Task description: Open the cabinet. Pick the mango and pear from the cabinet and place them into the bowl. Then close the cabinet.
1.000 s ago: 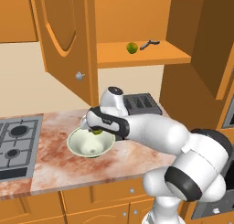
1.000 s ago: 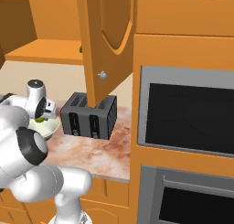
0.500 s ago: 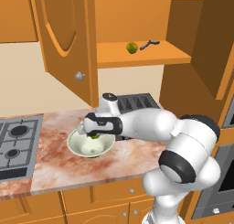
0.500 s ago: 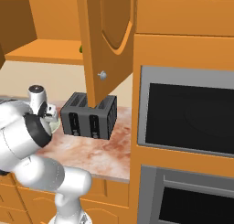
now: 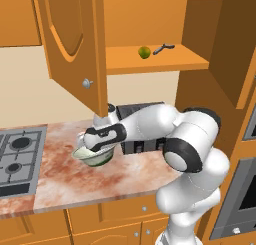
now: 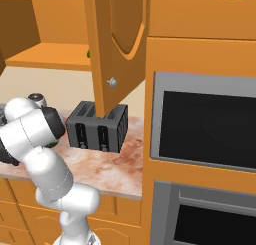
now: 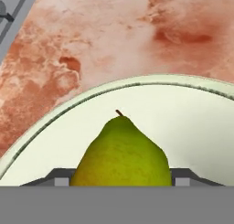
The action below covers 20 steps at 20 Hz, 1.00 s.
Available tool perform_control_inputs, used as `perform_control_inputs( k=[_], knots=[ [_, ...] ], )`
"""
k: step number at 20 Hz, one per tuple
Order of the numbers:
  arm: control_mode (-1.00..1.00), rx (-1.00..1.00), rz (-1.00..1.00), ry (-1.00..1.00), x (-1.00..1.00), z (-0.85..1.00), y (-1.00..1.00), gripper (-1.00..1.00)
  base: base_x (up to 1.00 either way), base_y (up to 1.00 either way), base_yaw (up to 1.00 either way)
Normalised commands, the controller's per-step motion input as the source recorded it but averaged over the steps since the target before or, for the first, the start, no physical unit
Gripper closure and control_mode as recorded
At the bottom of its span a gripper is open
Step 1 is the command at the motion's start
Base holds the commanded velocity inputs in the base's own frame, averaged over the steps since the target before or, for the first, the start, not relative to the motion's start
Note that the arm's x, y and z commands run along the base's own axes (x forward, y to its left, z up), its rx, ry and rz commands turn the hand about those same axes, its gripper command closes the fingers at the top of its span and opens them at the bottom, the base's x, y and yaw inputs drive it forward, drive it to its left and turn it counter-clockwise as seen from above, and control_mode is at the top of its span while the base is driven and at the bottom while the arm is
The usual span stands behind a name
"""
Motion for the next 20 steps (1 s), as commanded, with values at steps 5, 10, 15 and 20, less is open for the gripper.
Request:
perform_control_inputs(
  k=[5,10,15,20],
  knots=[
    [-1.00,-0.01,-0.02,-0.06,-0.23,0.62,0.00,-1.00,0.00,0.00,0.00],
    [-1.00,-0.02,-0.07,-0.13,-0.71,0.94,-0.01,-1.00,0.00,0.00,0.00],
    [-1.00,-0.06,0.00,-0.14,-0.97,0.65,-0.54,-1.00,0.00,0.00,0.00],
    [-1.00,-0.08,0.05,-0.18,-1.00,-0.14,-0.98,-1.00,0.00,0.00,0.00]
  ],
)
